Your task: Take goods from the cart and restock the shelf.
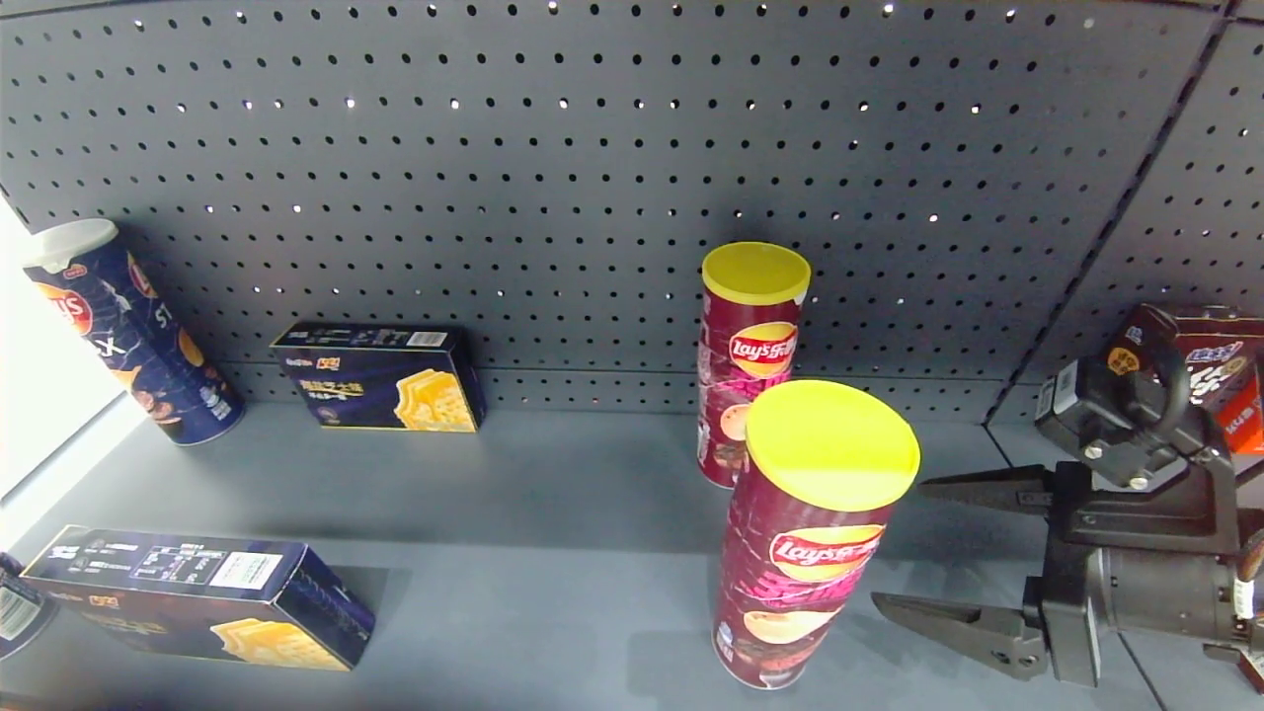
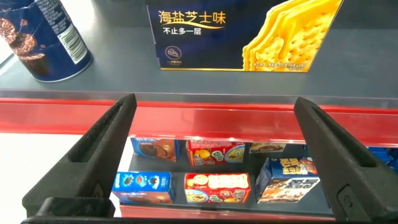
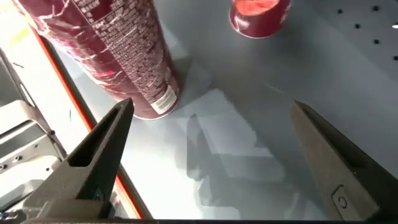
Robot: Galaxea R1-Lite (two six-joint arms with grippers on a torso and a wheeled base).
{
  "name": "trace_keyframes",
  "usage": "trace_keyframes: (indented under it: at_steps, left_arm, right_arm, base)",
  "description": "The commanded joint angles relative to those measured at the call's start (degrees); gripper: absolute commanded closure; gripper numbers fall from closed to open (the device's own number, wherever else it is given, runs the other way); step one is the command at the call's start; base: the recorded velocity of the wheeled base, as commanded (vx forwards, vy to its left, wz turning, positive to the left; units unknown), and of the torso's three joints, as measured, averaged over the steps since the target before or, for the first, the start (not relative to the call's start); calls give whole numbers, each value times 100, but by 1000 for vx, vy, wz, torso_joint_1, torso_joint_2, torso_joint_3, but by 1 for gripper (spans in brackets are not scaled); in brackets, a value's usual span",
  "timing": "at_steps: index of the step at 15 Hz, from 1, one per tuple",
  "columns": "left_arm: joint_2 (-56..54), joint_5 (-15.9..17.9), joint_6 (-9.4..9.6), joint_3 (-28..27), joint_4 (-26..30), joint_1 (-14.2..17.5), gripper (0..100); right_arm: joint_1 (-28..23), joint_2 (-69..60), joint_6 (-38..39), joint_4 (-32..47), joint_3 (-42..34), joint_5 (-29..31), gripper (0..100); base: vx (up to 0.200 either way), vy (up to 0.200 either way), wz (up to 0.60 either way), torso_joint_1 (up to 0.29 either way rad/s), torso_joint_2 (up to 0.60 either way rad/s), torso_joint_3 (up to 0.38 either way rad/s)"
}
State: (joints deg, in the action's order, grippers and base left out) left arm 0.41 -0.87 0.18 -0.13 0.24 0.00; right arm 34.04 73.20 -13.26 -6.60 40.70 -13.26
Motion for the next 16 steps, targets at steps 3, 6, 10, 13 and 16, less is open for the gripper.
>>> trace_keyframes:
  at_steps: [3, 6, 10, 13, 16]
  left_arm:
    - [11, -1, -1, -4, 2, 0, 0]
    - [11, -1, -1, -4, 2, 0, 0]
    - [11, -1, -1, -4, 2, 0, 0]
    - [11, -1, -1, -4, 2, 0, 0]
    - [11, -1, -1, -4, 2, 0, 0]
  right_arm:
    - [147, 194, -1, 0, 16, 26, 0]
    - [147, 317, -36, -8, 60, 34, 0]
    - [138, 379, -36, -8, 25, 61, 0]
    - [94, 308, -36, -8, -27, 113, 0]
    - [77, 379, -36, -8, 52, 122, 0]
  base:
    - [0, 0, 0, 0, 0, 0]
    - [0, 0, 0, 0, 0, 0]
    - [0, 0, 0, 0, 0, 0]
    - [0, 0, 0, 0, 0, 0]
    - [0, 0, 0, 0, 0, 0]
